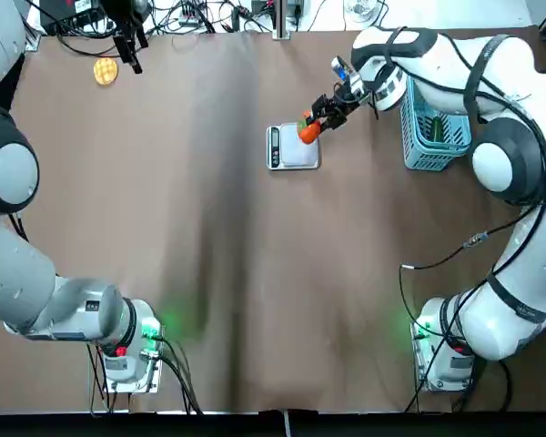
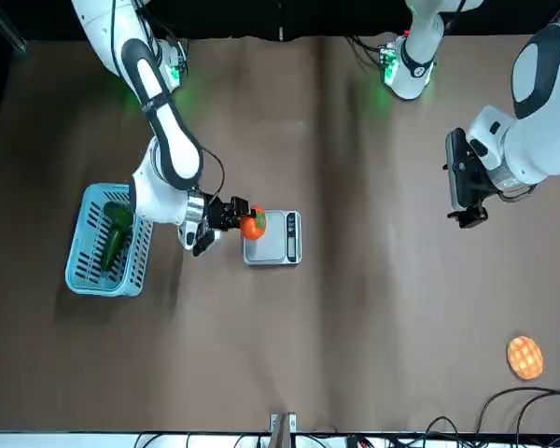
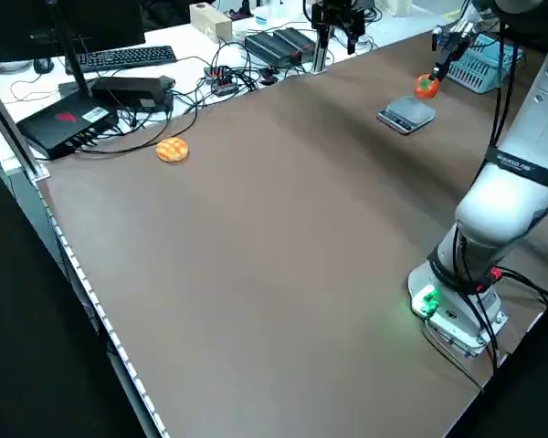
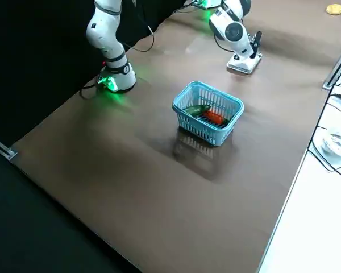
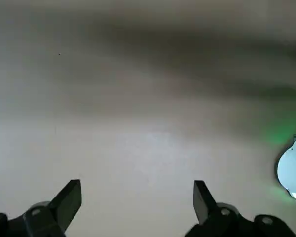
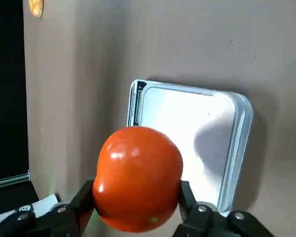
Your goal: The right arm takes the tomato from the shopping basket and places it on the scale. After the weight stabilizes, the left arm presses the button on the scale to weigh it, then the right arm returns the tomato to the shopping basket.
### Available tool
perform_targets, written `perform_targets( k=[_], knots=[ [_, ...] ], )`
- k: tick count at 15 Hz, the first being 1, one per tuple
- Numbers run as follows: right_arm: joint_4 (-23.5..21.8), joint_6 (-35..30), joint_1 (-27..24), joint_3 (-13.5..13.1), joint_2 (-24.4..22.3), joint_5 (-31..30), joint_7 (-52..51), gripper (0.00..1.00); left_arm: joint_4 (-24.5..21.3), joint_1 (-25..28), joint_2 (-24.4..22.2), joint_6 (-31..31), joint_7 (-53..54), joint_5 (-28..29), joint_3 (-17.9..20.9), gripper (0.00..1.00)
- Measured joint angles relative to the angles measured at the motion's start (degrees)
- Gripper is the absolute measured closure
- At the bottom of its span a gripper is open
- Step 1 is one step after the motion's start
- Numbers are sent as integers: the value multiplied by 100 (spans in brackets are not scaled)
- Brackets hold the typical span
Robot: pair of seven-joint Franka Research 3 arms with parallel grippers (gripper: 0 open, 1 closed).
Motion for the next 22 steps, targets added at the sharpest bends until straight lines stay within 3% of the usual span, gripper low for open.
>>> perform_targets(
  k=[8, 22],
  knots=[
    [444, 13, 12, -2, 582, 109, -581, 27, 0, -175, 73, 6, -257, 0, -3, 1],
    [506, 1, 0, -39, 658, 130, -930, 27, 5, -222, 138, 8, -258, 0, -7, 4]
  ],
)
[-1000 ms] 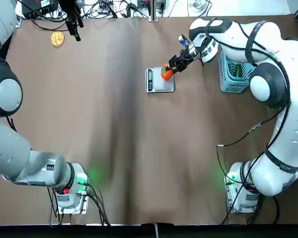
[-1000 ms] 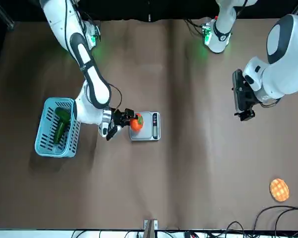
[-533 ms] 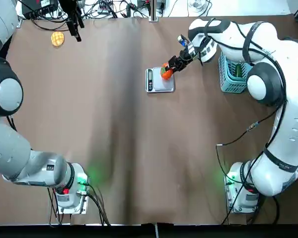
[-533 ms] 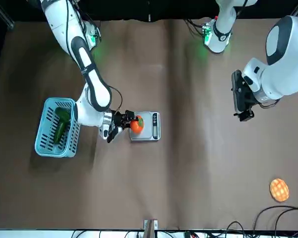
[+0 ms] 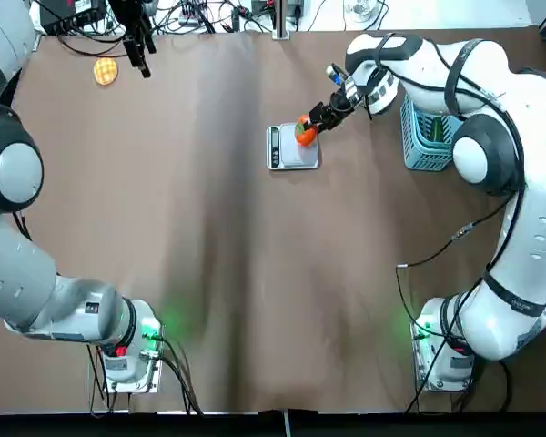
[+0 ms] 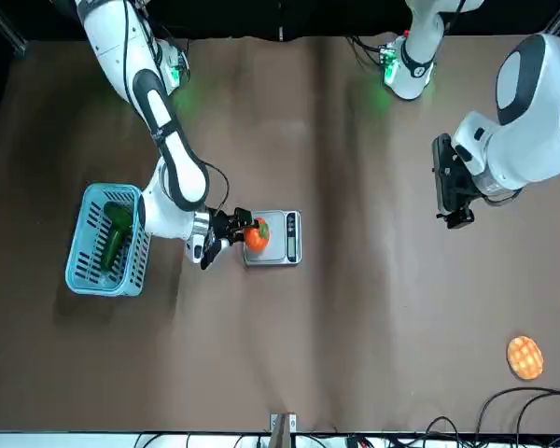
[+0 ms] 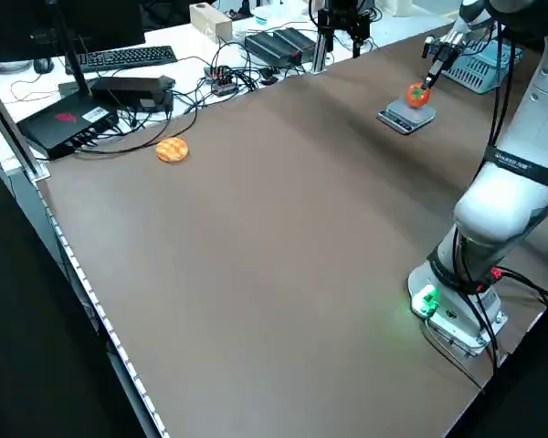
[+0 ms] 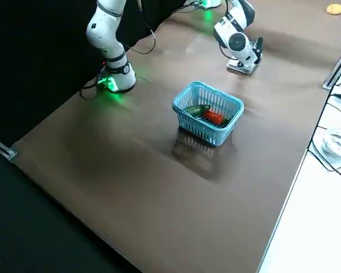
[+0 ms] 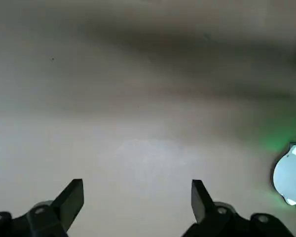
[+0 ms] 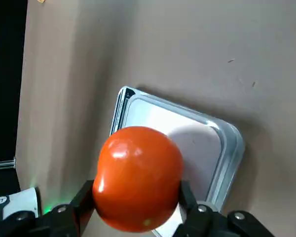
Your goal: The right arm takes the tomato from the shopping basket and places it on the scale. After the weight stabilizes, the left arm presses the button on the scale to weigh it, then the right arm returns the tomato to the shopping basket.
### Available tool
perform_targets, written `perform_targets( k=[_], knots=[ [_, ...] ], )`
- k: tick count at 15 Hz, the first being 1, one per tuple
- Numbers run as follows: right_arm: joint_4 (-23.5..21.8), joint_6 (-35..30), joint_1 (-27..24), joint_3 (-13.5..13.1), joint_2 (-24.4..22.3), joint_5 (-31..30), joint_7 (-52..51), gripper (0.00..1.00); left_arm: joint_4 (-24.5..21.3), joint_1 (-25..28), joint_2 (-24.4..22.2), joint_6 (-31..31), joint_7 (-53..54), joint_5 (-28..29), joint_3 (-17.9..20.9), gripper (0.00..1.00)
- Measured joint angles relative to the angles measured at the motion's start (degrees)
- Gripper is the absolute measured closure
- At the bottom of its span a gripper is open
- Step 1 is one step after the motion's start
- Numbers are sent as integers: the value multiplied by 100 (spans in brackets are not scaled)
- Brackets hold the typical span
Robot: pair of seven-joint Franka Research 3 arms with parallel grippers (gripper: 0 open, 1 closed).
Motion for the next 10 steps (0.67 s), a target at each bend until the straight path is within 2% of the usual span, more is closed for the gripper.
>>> perform_targets(
  k=[4, 5, 8, 10],
  knots=[
    [0, -1, -2, -5, 1, 0, -14, 25, 0, -85, 78, 0, -16, 0, -7, 6],
    [0, -1, -3, -10, 3, 0, -20, 19, 0, -88, 81, 0, -43, 0, -7, 6],
    [0, -1, -30, -25, 5, 0, -33, 13, 3, -87, 81, 0, -74, 0, -7, 5],
    [0, -2, -41, -30, 8, 0, -67, 0, 5, -87, 81, 0, -79, 0, -7, 6]
  ],
)
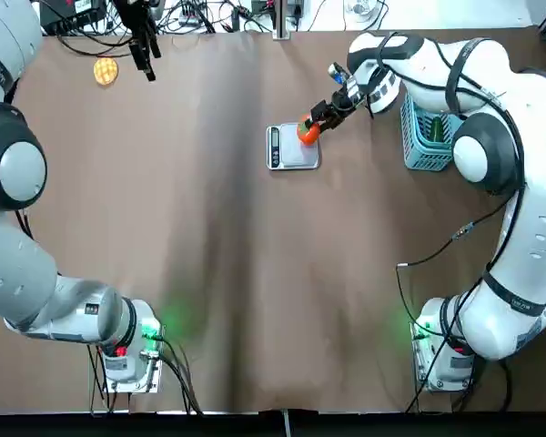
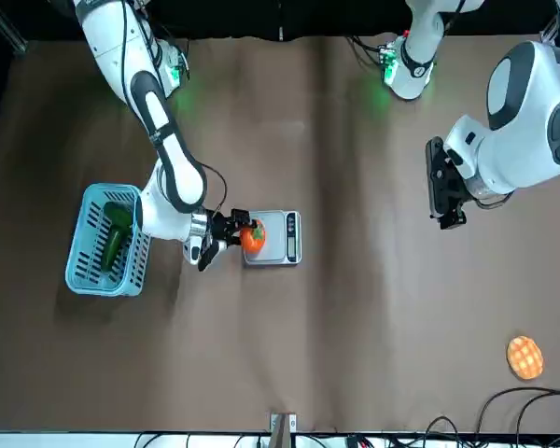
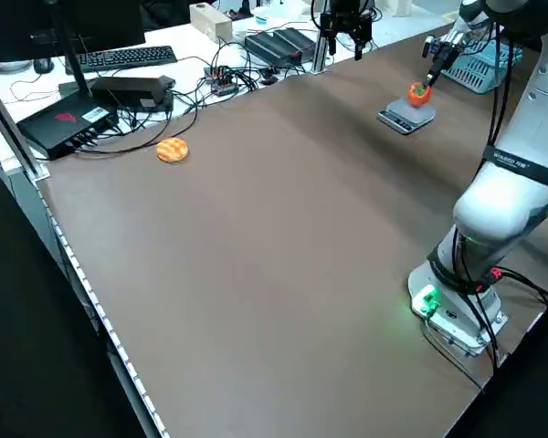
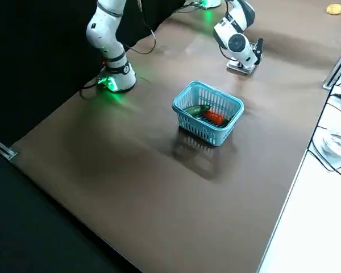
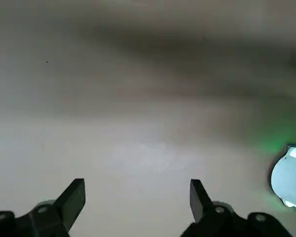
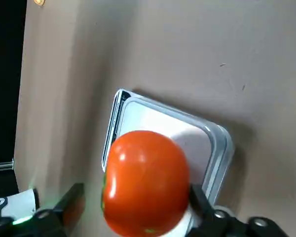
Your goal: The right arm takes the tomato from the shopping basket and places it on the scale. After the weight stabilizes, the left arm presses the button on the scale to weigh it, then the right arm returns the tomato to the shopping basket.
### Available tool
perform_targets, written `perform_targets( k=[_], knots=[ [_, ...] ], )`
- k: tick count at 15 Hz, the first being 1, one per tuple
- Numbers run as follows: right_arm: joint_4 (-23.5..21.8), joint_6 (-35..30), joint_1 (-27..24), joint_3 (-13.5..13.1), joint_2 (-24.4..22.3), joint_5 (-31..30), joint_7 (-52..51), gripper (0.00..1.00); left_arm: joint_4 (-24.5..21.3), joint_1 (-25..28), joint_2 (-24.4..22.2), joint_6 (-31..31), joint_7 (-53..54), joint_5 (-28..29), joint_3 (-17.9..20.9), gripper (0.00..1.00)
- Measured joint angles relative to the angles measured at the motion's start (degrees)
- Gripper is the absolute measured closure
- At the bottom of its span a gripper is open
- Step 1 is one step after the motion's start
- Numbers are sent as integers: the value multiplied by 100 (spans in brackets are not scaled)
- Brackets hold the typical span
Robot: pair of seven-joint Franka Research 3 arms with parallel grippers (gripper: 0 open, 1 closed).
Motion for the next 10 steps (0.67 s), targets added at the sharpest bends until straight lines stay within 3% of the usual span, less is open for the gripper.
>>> perform_targets(
  k=[10],
  knots=[
    [0, 10, -4, -8, 89, 0, -145, 0, -3, -127, 174, 0, -185, -2, -2, 8]
  ],
)
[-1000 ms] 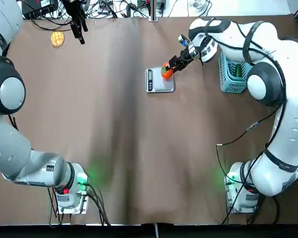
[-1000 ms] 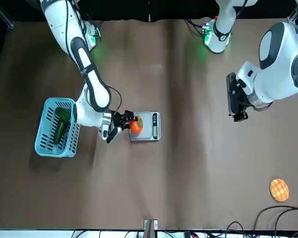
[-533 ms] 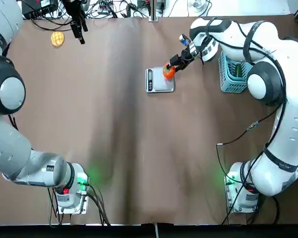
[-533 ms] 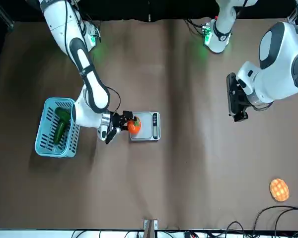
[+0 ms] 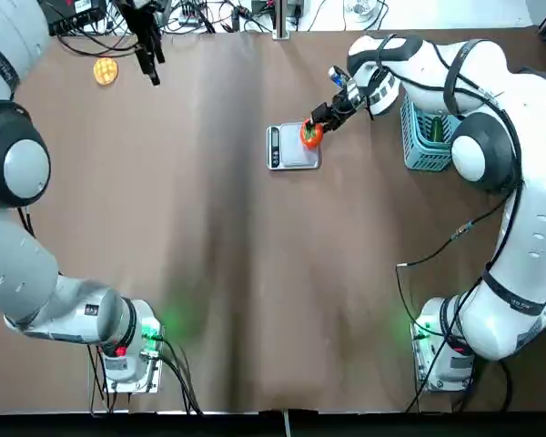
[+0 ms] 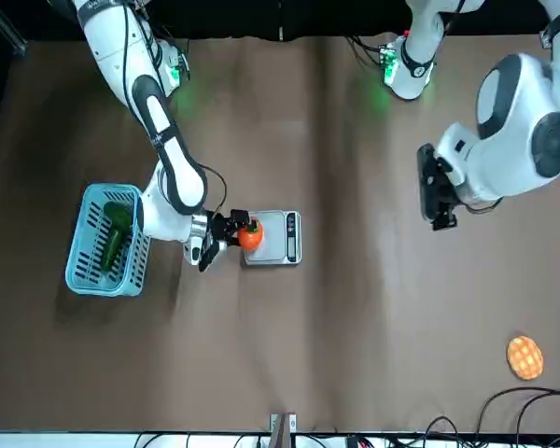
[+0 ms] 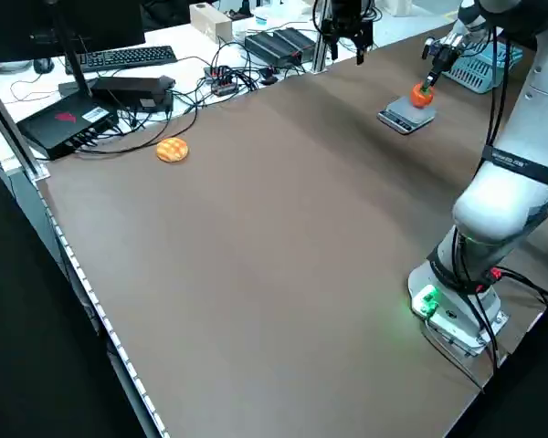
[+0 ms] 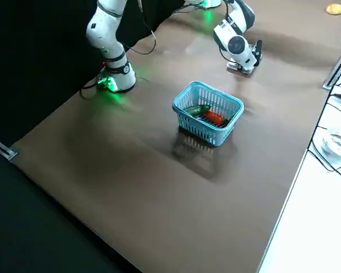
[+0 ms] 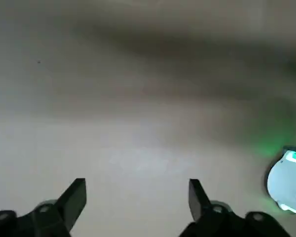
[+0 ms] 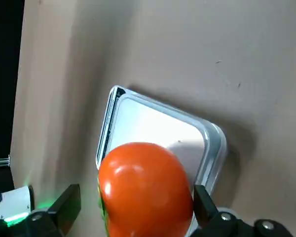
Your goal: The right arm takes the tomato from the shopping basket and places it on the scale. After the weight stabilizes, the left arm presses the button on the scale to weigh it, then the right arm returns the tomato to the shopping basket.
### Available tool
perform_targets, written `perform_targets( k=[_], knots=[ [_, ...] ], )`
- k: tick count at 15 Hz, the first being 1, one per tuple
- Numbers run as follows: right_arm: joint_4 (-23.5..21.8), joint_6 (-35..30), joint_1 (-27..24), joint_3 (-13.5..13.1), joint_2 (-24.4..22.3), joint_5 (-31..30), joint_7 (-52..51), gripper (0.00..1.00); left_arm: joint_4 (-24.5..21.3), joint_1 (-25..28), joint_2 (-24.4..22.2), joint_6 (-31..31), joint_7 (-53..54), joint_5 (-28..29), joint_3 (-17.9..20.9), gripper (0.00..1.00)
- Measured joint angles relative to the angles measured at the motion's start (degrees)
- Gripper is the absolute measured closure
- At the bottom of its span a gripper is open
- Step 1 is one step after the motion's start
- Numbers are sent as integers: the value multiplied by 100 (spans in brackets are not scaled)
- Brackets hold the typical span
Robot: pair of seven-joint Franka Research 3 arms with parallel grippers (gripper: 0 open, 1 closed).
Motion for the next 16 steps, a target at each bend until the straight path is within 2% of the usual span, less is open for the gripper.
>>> perform_targets(
  k=[2, 3, 6, 7, 8, 12, 13, 16],
  knots=[
    [0, 3, -1, -2, 24, 0, -8, 0, 1, -212, 182, 47, -268, -1, -4, 21],
    [1, 4, -2, -4, 26, 0, -10, 0, 5, -362, 271, 160, -451, -1, -5, 22],
    [50, 28, -16, -25, 26, 0, -22, 0, 21, -945, 441, 484, -1189, -1, -10, 48],
    [76, 30, -34, -37, 26, 0, -27, 0, 22, -1144, 468, 569, -1407, 0, -11, 48],
    [98, 30, -57, -45, 25, 0, -31, 0, 22, -1304, 487, 653, -1522, 4, -11, 53],
    [121, 29, -133, -50, 25, 0, -54, 0, 22, -1612, 617, 1146, -1607, 55, -5, 93],
    [121, 29, -141, -51, 26, 0, -59, 0, 22, -1673, 676, 1281, -1598, 129, -6, 99],
    [132, 29, -160, -51, 25, 0, -41, 0, 22, -2179, 990, 1832, -1727, 272, -6, 99]
  ],
)
